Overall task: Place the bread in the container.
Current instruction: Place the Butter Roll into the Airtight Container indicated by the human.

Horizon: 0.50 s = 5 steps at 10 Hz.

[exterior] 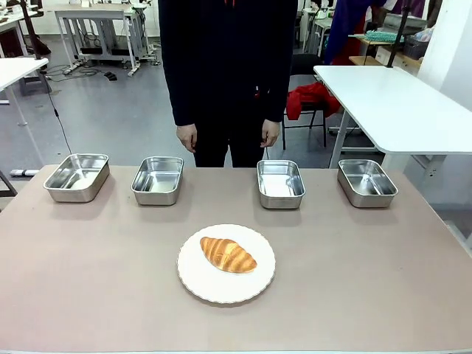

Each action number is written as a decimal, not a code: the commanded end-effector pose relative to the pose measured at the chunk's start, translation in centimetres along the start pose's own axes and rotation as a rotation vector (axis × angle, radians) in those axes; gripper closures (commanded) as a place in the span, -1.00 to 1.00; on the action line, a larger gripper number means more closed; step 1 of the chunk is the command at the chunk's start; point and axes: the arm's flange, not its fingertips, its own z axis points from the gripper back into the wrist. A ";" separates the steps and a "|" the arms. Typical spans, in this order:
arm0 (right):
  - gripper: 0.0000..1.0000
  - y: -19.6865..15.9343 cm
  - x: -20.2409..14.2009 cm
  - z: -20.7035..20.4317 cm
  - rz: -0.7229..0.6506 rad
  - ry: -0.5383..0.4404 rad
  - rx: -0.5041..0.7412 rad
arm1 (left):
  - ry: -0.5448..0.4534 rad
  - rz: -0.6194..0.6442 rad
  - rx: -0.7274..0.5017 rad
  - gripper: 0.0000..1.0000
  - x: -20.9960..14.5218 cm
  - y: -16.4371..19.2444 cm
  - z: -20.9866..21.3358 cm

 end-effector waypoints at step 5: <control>-1.00 0.0 0.4 0.2 0.040 -0.035 0.020 | 0.071 -0.022 -0.011 -1.00 0.5 -0.8 -1.2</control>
